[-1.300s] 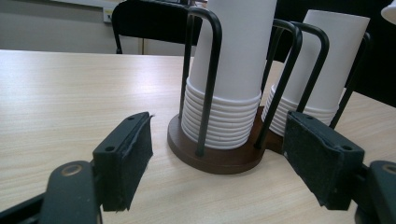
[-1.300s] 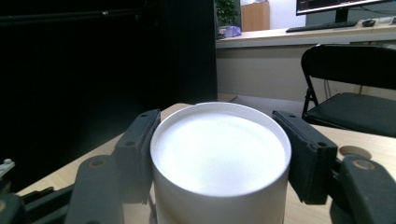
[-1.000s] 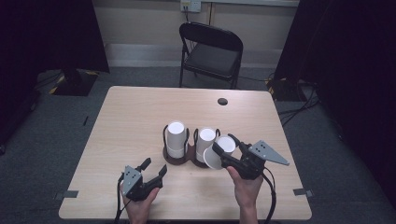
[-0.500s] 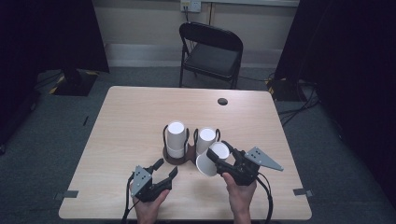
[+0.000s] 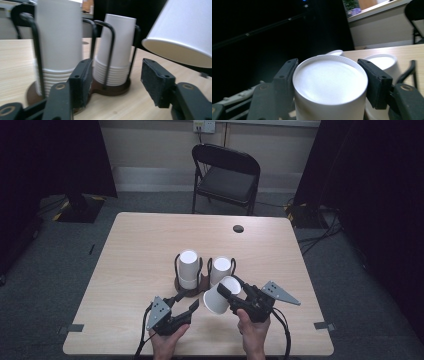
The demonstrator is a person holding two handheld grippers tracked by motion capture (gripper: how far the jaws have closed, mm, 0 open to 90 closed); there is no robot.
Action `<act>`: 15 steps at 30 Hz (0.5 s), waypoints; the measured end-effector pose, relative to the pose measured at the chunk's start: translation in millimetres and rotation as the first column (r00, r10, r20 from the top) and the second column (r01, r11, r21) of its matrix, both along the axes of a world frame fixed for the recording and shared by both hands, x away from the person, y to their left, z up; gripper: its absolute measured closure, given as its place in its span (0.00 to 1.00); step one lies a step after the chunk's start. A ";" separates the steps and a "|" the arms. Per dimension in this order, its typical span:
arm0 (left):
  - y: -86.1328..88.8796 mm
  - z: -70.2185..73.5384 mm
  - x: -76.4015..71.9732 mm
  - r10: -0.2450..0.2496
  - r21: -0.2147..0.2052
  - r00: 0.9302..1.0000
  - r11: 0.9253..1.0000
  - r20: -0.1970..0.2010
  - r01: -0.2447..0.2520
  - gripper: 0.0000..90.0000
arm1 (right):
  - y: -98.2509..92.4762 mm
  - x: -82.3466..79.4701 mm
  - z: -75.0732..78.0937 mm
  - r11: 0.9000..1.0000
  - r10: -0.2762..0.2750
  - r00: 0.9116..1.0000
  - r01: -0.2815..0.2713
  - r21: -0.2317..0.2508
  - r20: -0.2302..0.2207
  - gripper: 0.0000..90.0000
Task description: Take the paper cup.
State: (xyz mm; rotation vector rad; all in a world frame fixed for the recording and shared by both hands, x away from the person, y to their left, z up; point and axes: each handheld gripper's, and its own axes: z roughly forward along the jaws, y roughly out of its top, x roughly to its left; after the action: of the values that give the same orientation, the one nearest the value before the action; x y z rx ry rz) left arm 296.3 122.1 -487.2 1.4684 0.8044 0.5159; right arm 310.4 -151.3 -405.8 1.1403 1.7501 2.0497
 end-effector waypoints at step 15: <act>-18.2 3.1 0.3 -0.113 -0.115 0.991 0.986 0.066 0.120 0.65 | 9.9 0.0 -8.3 0.985 0.094 0.992 -0.081 0.151 -0.081 0.39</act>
State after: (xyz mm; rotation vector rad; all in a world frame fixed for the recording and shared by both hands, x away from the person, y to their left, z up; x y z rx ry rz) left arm 296.5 103.9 -484.1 1.3747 0.6860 0.4141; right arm 310.4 -141.4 -414.0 1.2338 1.7415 2.2463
